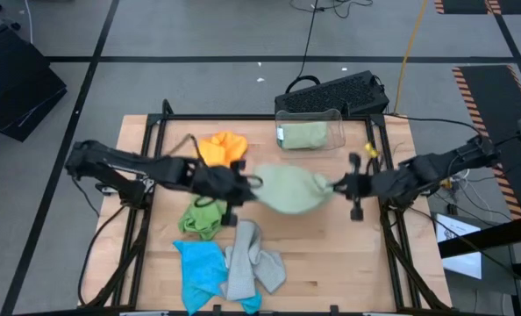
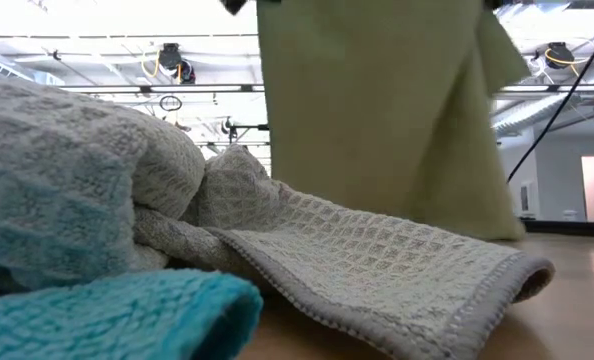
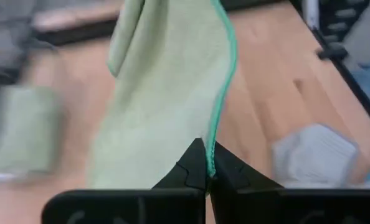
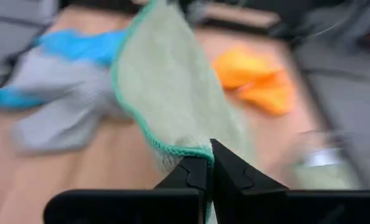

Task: Fold microfiber towels
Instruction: Fold the light green microfiber towel

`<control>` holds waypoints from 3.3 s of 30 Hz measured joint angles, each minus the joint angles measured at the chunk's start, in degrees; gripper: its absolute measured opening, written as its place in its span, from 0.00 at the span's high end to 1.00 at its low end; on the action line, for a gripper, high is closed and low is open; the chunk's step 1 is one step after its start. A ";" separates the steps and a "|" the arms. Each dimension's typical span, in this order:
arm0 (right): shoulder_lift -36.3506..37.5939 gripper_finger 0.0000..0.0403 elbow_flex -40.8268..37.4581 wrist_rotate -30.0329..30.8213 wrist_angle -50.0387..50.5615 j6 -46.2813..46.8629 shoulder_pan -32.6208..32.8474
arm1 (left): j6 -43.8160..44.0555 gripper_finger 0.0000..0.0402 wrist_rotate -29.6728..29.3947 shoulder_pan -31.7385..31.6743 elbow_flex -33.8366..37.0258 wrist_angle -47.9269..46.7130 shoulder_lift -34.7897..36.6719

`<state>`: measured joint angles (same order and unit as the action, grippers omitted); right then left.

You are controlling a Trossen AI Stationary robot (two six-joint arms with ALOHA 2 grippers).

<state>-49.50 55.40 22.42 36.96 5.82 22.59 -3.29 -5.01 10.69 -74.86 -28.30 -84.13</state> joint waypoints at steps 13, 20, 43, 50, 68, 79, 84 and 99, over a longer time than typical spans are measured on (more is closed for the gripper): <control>-11.27 1.00 -10.59 -15.22 -9.58 13.49 3.74 | 15.29 0.97 -1.00 8.30 13.95 13.48 -4.45; -16.69 0.93 -12.89 -14.85 -12.24 22.69 8.25 | 21.10 0.99 -3.89 9.93 18.95 17.35 -7.45; -28.74 0.68 -16.62 4.63 -11.99 34.30 27.21 | 29.53 0.97 -7.20 10.61 25.30 20.19 -8.51; -32.15 0.68 -20.99 4.27 -24.35 26.80 31.75 | 30.54 0.99 -7.52 10.82 25.30 20.20 -8.51; -43.82 0.58 -20.76 15.87 -27.01 26.67 29.84 | 31.94 0.99 -7.61 10.82 25.30 20.44 -8.51; -44.21 0.98 -24.24 15.05 -28.93 26.75 27.80 | 30.76 0.99 -8.09 10.82 25.30 20.46 -8.48; -40.01 0.98 -23.21 8.55 -29.47 23.02 27.54 | 29.47 0.97 -8.06 11.11 25.30 22.32 -8.48; -22.97 0.99 -23.13 -5.49 -27.69 29.11 27.83 | 24.90 0.99 -14.14 13.22 25.30 25.93 -8.48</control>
<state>-72.46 32.27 16.93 9.27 34.93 50.42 21.60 -19.15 23.92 -49.56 -2.37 -92.62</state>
